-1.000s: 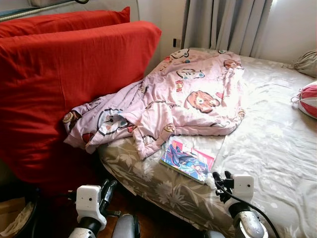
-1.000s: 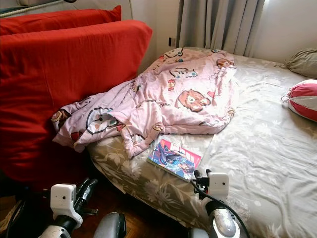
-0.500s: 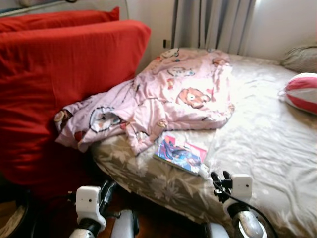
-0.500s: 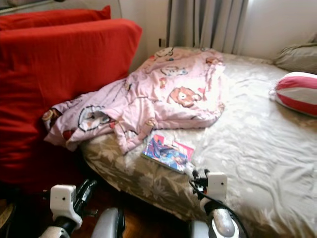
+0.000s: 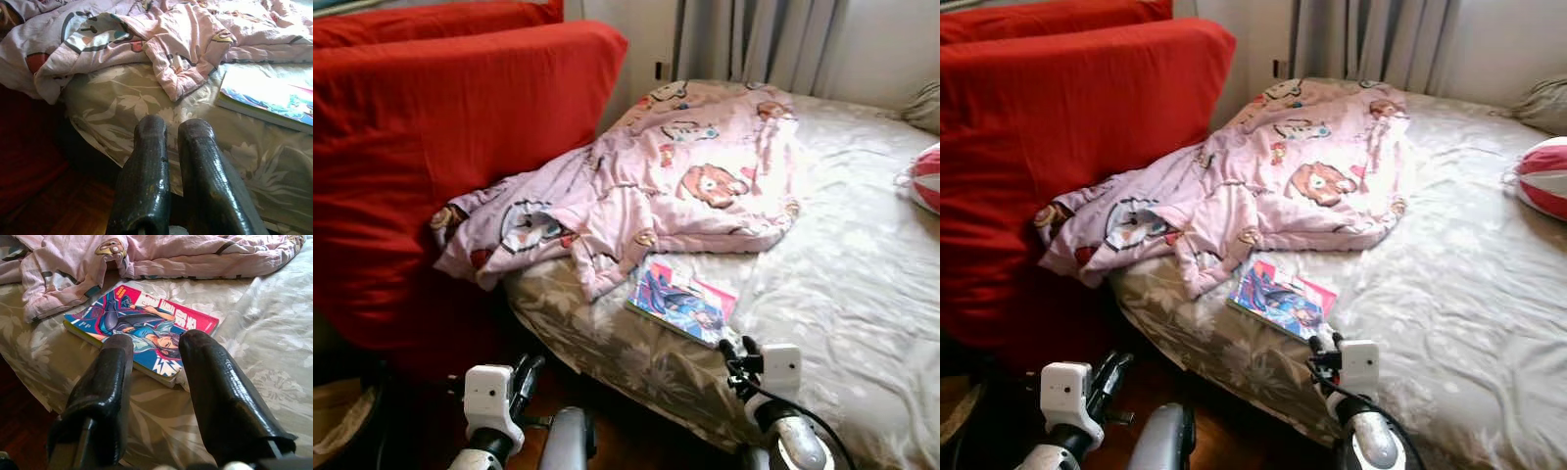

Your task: Clean up the room

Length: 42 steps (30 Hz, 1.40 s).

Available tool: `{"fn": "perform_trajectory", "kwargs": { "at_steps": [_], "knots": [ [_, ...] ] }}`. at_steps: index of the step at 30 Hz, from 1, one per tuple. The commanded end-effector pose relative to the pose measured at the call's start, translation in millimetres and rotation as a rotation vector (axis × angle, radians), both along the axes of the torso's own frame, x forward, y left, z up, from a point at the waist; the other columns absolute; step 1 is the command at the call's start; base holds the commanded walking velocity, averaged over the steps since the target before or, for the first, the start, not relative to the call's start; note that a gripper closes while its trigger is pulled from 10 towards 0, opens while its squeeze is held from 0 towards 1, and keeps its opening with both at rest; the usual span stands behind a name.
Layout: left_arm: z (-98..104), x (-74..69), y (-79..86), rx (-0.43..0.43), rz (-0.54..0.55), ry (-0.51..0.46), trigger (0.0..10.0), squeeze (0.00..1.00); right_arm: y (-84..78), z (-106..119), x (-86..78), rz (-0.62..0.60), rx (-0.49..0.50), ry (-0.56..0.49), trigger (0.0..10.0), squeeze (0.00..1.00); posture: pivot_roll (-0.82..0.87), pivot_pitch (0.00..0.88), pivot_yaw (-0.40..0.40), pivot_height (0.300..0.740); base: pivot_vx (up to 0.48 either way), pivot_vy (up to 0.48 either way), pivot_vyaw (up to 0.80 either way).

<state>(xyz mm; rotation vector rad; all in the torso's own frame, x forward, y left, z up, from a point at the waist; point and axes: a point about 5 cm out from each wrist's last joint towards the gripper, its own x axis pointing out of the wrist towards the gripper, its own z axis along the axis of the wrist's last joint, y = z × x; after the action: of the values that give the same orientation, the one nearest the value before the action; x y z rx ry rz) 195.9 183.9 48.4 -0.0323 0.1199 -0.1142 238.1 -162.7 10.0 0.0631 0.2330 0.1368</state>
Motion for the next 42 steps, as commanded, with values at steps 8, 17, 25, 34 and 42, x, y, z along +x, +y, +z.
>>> {"fn": "perform_trajectory", "kwargs": {
  "at_steps": [8,17,25,34,42],
  "knots": [
    [0.9,0.0,-0.6,-0.012,-0.008,0.007,10.0,0.0,1.7,-0.8,-1.1,0.035,0.002,0.003,10.0,0.0,0.1,0.0,0.018,0.578,0.06,0.0,0.2],
    [1.1,0.1,-0.5,-0.013,-0.009,0.006,10.0,0.0,-3.5,-3.5,-0.9,-0.001,0.024,0.017,10.0,0.0,0.1,0.0,0.018,0.578,0.254,0.0,0.36],
    [1.2,0.4,-0.8,-0.014,-0.014,0.007,10.0,0.0,-3.6,-2.7,-0.5,0.002,0.028,0.007,10.0,0.0,0.1,0.0,0.018,0.578,0.268,0.0,0.0],
    [1.9,0.3,-0.8,-0.019,-0.016,0.004,10.0,0.0,-5.5,-2.6,0.3,-0.022,0.021,0.009,10.0,0.0,0.1,0.0,0.019,0.578,0.289,0.0,0.0],
    [2.3,0.7,-1.5,-0.022,-0.019,0.003,10.0,0.0,-6.2,-0.5,2.9,-0.027,0.02,0.007,10.0,0.0,0.1,0.0,0.021,0.578,0.301,0.0,0.0]
  ]
}}
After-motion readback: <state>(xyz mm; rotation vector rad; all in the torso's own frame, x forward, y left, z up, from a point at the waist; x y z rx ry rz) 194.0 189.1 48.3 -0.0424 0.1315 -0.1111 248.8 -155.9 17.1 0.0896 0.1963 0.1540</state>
